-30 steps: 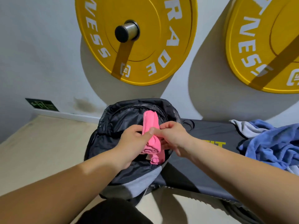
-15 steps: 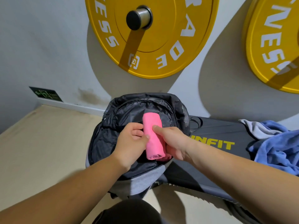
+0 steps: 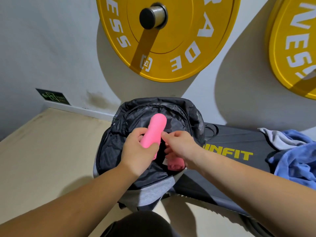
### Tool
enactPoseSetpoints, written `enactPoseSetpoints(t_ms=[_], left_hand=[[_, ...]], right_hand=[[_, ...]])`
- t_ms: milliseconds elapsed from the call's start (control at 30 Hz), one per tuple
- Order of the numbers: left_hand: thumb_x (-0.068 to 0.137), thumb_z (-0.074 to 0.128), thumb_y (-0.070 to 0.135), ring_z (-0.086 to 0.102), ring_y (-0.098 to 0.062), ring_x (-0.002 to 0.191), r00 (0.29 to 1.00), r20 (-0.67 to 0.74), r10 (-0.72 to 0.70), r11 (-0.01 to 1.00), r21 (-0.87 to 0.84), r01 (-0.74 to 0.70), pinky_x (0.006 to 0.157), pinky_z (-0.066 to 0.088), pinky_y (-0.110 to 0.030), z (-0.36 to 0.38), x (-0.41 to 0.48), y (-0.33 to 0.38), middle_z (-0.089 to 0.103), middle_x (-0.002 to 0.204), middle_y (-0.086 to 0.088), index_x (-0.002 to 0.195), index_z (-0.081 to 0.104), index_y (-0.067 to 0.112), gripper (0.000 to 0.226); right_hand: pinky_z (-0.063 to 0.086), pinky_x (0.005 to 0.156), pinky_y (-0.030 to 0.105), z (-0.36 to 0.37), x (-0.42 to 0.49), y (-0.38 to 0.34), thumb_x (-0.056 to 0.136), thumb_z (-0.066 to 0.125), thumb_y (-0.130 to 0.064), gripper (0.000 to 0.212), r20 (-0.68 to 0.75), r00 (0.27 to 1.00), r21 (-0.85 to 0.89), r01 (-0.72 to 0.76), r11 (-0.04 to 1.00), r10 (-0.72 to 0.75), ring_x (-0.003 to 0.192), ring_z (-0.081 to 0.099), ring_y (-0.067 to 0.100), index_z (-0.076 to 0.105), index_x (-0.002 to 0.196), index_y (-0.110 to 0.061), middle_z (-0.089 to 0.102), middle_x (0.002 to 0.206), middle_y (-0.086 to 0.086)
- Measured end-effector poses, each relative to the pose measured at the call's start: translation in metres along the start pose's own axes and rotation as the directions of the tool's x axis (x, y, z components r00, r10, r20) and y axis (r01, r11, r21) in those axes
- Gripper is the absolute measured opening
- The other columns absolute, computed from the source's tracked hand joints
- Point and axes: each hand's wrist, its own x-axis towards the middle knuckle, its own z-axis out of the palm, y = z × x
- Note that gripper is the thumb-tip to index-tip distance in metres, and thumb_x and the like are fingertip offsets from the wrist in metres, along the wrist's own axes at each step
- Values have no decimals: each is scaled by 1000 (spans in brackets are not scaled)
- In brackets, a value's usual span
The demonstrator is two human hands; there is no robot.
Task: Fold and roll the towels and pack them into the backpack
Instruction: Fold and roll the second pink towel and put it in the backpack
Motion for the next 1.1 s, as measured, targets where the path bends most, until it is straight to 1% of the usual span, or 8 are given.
enactPoseSetpoints(t_ms=[133, 300, 400, 600, 733, 833, 900, 1100], left_hand=[[81, 74, 16, 62, -4, 89, 964, 99, 245, 927, 266, -263, 75, 53, -19, 6, -9, 3, 51, 106, 7, 109, 65, 30, 33], [92, 70, 29, 69, -6, 96, 998, 70, -2, 999, -53, 6, 91, 58, -30, 5, -7, 0, 71, 109, 2, 105, 72, 30, 13], [95, 67, 30, 73, -12, 96, 979, 159, -125, 974, -168, 152, 87, 61, -35, 6, -11, -2, 76, 106, 1, 110, 70, 32, 15], [80, 74, 41, 62, -8, 98, 961, 272, 54, 957, 260, -128, 85, 53, -25, 7, -12, -4, 62, 104, 10, 101, 67, 42, 21], [77, 79, 16, 64, -12, 95, 995, 95, 38, 990, 134, -51, 67, 48, -15, -2, -9, 0, 58, 109, 5, 116, 61, 36, 47], [73, 78, 16, 62, -11, 75, 1000, -11, 22, 989, 146, -20, 56, 48, -20, -18, -1, 16, 66, 91, 2, 98, 62, 25, 31], [70, 77, 17, 61, -11, 72, 999, 44, 10, 987, 160, -17, 59, 49, -20, -28, 5, 27, 68, 87, -1, 93, 65, 21, 27], [70, 82, 49, 68, -13, 83, 987, 127, -96, 984, -140, 114, 65, 50, -31, -40, 15, 35, 75, 92, 5, 108, 69, 23, 47]], right_hand=[[55, 57, 32, 1, -9, -4, 84, 76, -51, 58, 147, 986, 183, -106, 977, 80, 56, 61, 22, 70, 106, 2, 66, 77, 14], [41, 61, 38, 3, -9, 2, 68, 83, -55, 79, 109, 990, 226, -115, 967, 92, 72, 57, 33, 61, 119, 1, 65, 80, 19], [42, 53, 31, 3, -7, 4, 75, 84, -48, 63, 58, 996, 206, -82, 975, 72, 68, 58, 31, 56, 108, -3, 63, 82, 19], [44, 48, 27, 4, -7, 6, 77, 84, -47, 51, -10, 995, 198, -100, 975, 104, 52, 56, 24, 46, 91, -16, 61, 73, 14], [52, 65, 37, 6, -3, -3, 88, 67, -54, 43, -115, 990, -55, 79, 995, -85, 73, 64, 29, 53, 93, -14, 65, 81, 10], [45, 99, 37, -7, 6, -2, 82, 60, -21, 33, 30, 747, -578, 555, 598, -664, 108, 55, 22, 60, 115, -16, 56, 113, 4], [39, 107, 31, -12, 6, -5, 72, 62, -13, 56, 348, 593, -526, 765, 373, -727, 118, 52, 19, 60, 128, -17, 58, 123, 3], [61, 86, 40, -3, -6, -9, 76, 87, -34, 47, 270, 915, -134, 343, 930, -299, 94, 74, 17, 62, 114, -21, 76, 104, 1]])
